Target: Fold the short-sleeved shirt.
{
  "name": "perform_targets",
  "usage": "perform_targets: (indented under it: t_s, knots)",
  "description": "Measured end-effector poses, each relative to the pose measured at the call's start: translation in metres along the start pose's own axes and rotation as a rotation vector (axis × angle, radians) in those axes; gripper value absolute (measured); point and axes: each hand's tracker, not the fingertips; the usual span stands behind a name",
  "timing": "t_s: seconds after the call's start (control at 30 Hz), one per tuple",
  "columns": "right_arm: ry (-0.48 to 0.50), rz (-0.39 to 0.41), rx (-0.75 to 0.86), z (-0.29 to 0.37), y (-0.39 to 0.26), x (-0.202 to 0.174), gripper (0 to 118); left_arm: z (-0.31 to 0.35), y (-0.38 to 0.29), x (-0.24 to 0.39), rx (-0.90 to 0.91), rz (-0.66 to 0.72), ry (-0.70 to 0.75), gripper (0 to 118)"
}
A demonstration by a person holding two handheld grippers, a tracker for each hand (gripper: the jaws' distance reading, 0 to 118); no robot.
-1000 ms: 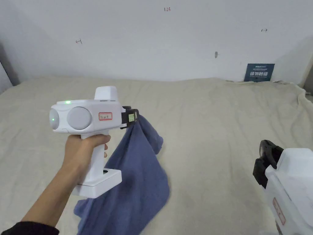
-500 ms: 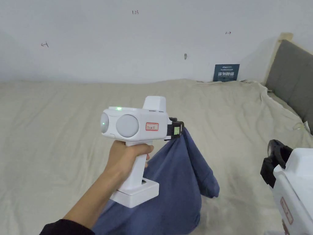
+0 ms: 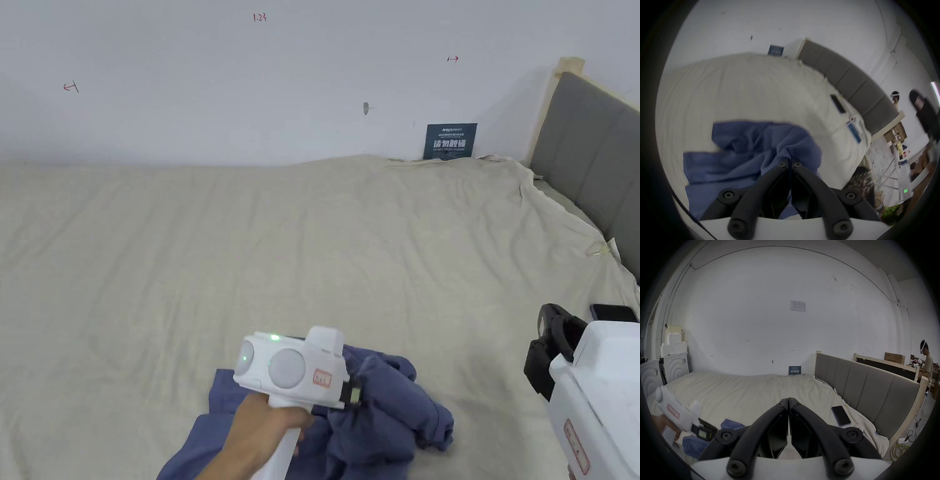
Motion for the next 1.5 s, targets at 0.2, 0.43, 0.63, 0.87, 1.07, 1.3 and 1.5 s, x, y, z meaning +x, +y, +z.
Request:
perform_targets:
  t_s: [0.2,0.43,0.63,0.87,1.07,1.3,1.5]
  knots:
    - [0.013,0.001,-0.019,0.001,-0.004,-0.008,0,-0.047,-0.042,-0.016,-0.136,0.010,0.090,0]
    - [0.017,0.013,-0.026,0.000,-0.008,-0.001,0,-0.041,-0.045,-0.019,-0.099,0.065,0.110,39]
    - [0.020,0.011,-0.012,0.009,0.001,-0.008,0,0.018,-0.034,-0.015,0.085,0.011,0.197,109]
    - [0.034,0.013,0.019,0.016,0.014,-0.017,0,0.122,-0.019,-0.017,0.416,0.046,0.266,109]
    - [0.053,0.016,0.048,0.017,0.020,-0.019,0,0.184,-0.030,-0.022,0.673,0.010,0.439,109]
    - [0.071,0.011,0.072,0.022,0.026,-0.026,0,0.206,-0.055,-0.030,0.838,-0.059,0.545,101]
    - [0.085,0.016,0.077,0.021,0.025,-0.029,0,0.206,-0.068,-0.028,0.868,-0.086,0.610,10]
